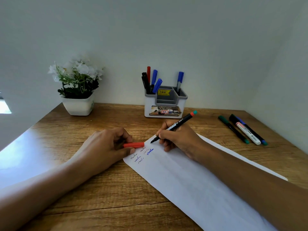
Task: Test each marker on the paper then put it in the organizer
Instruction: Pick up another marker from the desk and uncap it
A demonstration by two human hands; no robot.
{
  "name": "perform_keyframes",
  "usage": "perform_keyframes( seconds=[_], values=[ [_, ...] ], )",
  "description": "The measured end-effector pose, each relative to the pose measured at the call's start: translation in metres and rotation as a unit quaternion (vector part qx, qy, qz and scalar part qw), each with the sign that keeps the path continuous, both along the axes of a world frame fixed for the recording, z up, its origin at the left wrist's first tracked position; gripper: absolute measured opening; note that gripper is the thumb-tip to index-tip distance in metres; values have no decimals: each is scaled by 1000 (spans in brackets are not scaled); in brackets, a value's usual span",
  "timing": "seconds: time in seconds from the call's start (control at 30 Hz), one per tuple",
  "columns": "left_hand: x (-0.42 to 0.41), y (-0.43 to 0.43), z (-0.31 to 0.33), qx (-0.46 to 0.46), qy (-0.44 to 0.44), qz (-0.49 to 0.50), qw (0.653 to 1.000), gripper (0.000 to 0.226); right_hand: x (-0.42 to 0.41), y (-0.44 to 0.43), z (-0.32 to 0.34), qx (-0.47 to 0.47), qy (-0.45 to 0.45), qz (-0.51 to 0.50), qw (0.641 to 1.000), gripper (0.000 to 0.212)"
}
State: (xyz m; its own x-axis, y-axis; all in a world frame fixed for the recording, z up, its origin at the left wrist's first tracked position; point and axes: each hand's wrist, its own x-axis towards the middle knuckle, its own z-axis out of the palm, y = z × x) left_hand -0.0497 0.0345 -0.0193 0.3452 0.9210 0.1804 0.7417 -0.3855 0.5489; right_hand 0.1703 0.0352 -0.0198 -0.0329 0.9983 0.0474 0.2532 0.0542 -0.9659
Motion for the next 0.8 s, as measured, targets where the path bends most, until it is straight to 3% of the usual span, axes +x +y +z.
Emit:
perform_keyframes(
  seconds=[0.8],
  values=[
    [-1, -2, 1, -1, 9, -9, 1000, 17, -1, -1, 1, -1, -5, -11, 1000, 6]
  ],
)
